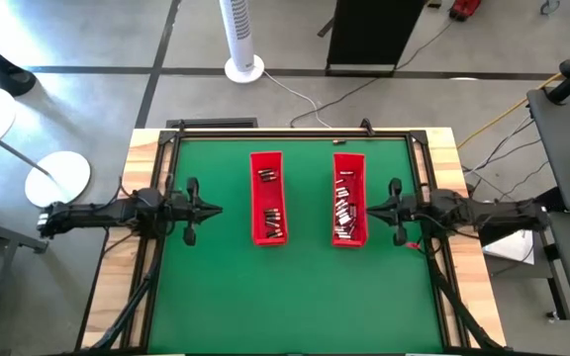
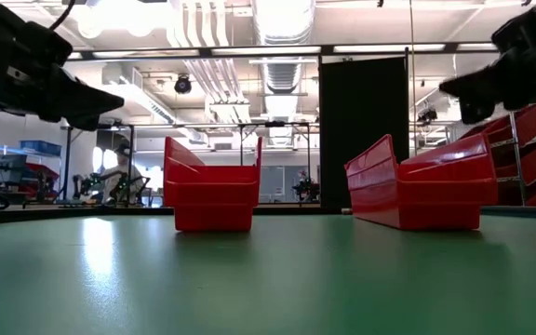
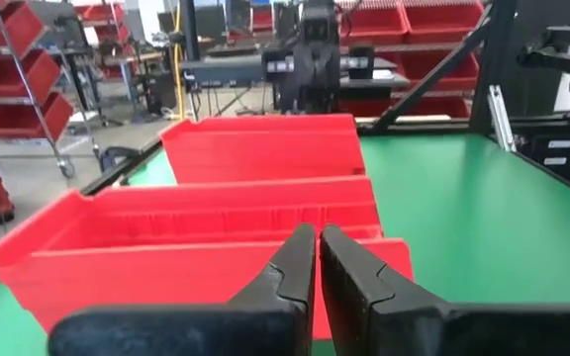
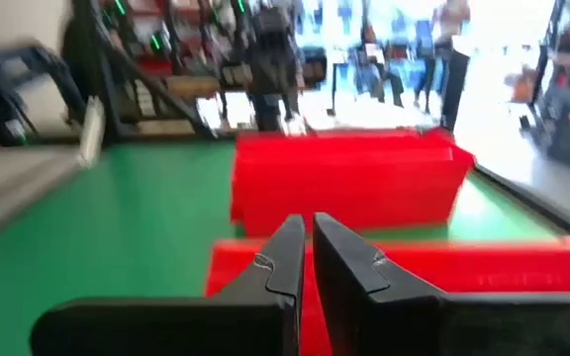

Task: Sort batteries
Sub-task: Return to Home Position

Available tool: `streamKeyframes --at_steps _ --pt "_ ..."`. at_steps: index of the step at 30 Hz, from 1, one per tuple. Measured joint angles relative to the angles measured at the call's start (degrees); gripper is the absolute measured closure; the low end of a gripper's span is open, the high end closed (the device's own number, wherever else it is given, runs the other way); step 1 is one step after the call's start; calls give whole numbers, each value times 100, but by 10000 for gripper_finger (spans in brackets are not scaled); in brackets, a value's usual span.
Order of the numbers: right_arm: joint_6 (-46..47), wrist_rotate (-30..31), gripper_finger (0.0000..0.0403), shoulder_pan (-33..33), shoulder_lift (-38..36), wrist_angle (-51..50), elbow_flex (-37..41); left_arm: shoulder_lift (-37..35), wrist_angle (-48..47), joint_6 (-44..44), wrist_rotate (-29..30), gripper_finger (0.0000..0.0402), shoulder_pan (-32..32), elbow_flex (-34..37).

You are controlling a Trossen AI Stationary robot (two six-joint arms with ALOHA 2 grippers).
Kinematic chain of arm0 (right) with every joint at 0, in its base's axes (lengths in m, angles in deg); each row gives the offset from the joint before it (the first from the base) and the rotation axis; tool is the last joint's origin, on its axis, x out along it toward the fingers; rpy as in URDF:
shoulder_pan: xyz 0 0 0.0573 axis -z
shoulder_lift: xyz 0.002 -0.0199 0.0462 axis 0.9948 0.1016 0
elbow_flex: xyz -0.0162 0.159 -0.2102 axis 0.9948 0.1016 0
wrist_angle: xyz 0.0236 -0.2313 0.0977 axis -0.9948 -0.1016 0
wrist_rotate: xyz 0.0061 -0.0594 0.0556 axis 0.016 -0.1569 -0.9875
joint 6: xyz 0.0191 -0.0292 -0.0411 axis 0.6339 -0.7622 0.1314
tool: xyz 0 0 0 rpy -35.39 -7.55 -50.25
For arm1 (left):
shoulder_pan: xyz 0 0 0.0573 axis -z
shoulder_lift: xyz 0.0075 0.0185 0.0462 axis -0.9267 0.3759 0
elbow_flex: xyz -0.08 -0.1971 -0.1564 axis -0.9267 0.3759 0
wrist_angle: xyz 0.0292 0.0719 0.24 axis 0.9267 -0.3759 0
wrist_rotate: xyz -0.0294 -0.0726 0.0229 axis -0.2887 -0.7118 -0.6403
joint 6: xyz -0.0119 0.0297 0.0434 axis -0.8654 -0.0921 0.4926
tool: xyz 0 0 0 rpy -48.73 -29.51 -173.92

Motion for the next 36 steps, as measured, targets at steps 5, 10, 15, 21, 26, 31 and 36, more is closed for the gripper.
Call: streamKeyframes --at_steps 5,10,15,21,26,31,36 --pt "-89 -76 385 -5 -362 -5 4 204 0 -138 13 400 0 0" --pt "130 -74 385 -5 12 -27 4 283 185 12 -45 400 0 -9" --pt "-5 -74 385 -5 324 -8 5 175 249 194 -377 401 1 -48" --pt "-184 -50 385 -5 546 51 9 -309 -45 271 -381 401 0 -37" --pt "-56 -54 385 -5 634 67 9 -575 -83 335 -196 401 0 -37" --pt "-54 -49 385 -5 648 76 9 -362 -85 -149 74 401 0 -39" --pt "-54 -28 385 -5 654 89 11 -110 -92 -77 98 402 0 -45"
